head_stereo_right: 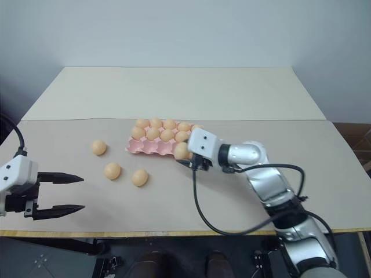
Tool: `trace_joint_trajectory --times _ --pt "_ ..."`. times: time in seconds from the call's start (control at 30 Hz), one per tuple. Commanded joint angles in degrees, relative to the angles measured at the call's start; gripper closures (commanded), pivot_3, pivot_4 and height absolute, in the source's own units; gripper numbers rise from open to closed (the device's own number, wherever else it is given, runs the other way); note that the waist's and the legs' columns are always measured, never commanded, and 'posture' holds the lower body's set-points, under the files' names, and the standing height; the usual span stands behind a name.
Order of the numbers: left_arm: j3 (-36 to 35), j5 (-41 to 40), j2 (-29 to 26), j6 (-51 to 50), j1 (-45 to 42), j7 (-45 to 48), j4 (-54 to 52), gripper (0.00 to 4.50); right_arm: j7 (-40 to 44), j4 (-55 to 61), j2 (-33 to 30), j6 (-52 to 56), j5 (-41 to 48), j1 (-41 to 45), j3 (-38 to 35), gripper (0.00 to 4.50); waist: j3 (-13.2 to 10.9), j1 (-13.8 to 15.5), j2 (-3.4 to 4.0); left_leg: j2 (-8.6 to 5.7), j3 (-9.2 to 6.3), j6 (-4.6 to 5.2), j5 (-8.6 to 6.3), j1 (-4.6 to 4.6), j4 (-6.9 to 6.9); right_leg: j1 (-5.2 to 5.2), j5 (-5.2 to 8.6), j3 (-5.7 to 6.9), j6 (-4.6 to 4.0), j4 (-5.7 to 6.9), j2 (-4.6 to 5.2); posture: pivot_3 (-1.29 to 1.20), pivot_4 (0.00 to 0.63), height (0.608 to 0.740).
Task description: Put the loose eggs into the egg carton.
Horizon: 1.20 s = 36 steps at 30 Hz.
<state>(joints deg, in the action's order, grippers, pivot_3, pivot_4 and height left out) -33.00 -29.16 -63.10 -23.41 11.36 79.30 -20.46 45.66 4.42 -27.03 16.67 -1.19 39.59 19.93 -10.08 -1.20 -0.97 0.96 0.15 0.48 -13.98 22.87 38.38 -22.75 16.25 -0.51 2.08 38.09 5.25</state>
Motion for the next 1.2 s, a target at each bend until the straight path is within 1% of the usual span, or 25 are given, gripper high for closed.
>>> trace_joint_trajectory --times 0.03,0.17,0.27,0.33,0.37,0.43,0.47,0.57,0.7,0.8,1.0,1.1,1.2 --pt "-1.7 0.0 -0.4 0.9 -0.5 -0.6 -0.8 0.77 -4.9 -8.2 3.0 -7.9 -5.3 3.4 1.4 1.83 0.0 0.1 -0.02 0.00 0.00 0.00 0.00 0.02 0.00 -0.02 0.00 0.00 0.00 0.00 0.00 0.00 0.150 0.740" --pt "-2.7 0.1 -0.1 0.8 0.5 -0.7 -1.5 0.77 -8.2 -16.6 6.1 -12.8 -8.7 6.0 2.1 1.83 0.0 0.0 -0.04 0.00 0.02 -0.04 0.03 0.30 0.00 -0.35 -0.02 -0.04 -0.02 0.10 -0.01 0.00 0.150 0.740" --pt "-3.5 0.0 0.0 0.6 1.2 -0.6 -1.9 0.77 -8.6 -19.6 6.4 -16.7 -10.4 6.6 2.2 1.83 0.0 -0.1 -0.03 0.01 0.04 -0.05 0.03 0.34 0.00 -0.41 -0.02 -0.06 -0.02 0.11 -0.02 0.00 0.150 0.740" --pt "-3.7 0.2 0.0 0.6 1.4 -0.8 -1.9 0.77 -8.3 -21.1 6.6 -18.3 -10.5 6.7 1.7 1.16 0.0 -0.1 -0.03 0.01 0.05 -0.05 0.03 0.34 0.00 -0.41 -0.02 -0.06 -0.02 0.10 -0.01 0.00 0.150 0.740" --pt "-3.7 0.2 0.0 0.6 1.4 -0.9 -1.9 0.77 -8.2 -21.6 6.7 -18.8 -10.6 6.8 1.6 0.93 0.0 -0.2 -0.03 0.02 0.05 -0.05 0.03 0.32 0.00 -0.40 -0.02 -0.07 -0.02 0.10 -0.02 0.00 0.150 0.740" --pt "-3.7 0.3 0.0 0.7 1.5 -0.9 -1.9 0.77 -9.1 -21.5 6.5 -20.3 -11.9 6.7 1.5 0.25 0.0 -0.2 -0.03 0.02 0.05 -0.05 0.03 0.29 0.00 -0.39 -0.02 -0.08 -0.03 0.14 -0.02 0.00 0.150 0.740" --pt "-3.7 0.2 -0.1 0.7 1.4 -1.0 -1.9 0.77 -8.7 -20.6 6.5 -20.4 -11.5 6.5 1.1 0.02 0.0 -0.3 -0.03 0.03 0.05 -0.05 0.03 0.29 0.00 -0.39 -0.03 -0.07 -0.03 0.15 -0.03 0.00 0.150 0.740" --pt "-3.7 -0.2 -0.2 0.6 1.2 -1.1 -1.8 0.77 -8.1 -18.6 6.9 -19.2 -10.0 6.3 -0.4 0.02 0.0 -0.6 -0.03 0.03 0.05 -0.05 0.03 0.29 0.00 -0.40 -0.03 -0.08 -0.04 0.16 -0.03 0.00 0.150 0.740" --pt "-3.2 -0.1 -0.3 1.1 0.7 -1.1 -1.4 0.77 -6.5 -16.0 5.8 -18.9 -9.7 5.3 -0.7 0.02 0.0 -0.9 -0.04 0.03 0.04 -0.05 0.03 0.30 -0.01 -0.40 -0.03 -0.08 -0.04 0.15 -0.03 0.00 0.150 0.740" --pt "-3.1 -0.1 -0.2 1.2 0.4 -1.1 -1.3 0.77 -3.7 -11.5 4.3 -17.9 -8.1 3.7 -1.5 0.02 0.0 -0.9 -0.04 0.04 0.04 -0.05 0.03 0.31 -0.01 -0.40 -0.03 -0.07 -0.04 0.15 -0.03 0.00 0.150 0.740" --pt "-3.2 -0.1 0.0 1.4 0.6 -1.0 -1.0 0.77 -1.1 -3.4 2.0 -12.7 -5.6 1.5 -3.9 0.02 0.0 -1.0 -0.04 0.05 0.03 -0.05 0.03 0.29 -0.01 -0.39 -0.03 -0.07 -0.04 0.16 -0.04 0.00 0.150 0.740" --pt "-3.8 0.1 0.2 1.4 1.5 -0.8 -0.9 0.77 3.0 4.2 0.1 -6.0 0.3 0.0 -6.8 0.02 0.0 -1.0 -0.03 0.06 0.03 -0.05 0.03 0.30 -0.01 -0.40 -0.03 -0.07 -0.04 0.17 -0.04 0.00 0.150 0.740" --pt "-5.1 1.0 0.2 1.8 3.3 -0.3 -0.2 0.77 9.3 12.7 -4.4 2.3 9.7 -2.0 -11.1 0.02 0.0 -0.9 -0.04 0.05 0.03 -0.04 0.03 0.34 -0.02 -0.40 -0.03 -0.07 -0.03 0.11 -0.02 0.00 0.150 0.740"
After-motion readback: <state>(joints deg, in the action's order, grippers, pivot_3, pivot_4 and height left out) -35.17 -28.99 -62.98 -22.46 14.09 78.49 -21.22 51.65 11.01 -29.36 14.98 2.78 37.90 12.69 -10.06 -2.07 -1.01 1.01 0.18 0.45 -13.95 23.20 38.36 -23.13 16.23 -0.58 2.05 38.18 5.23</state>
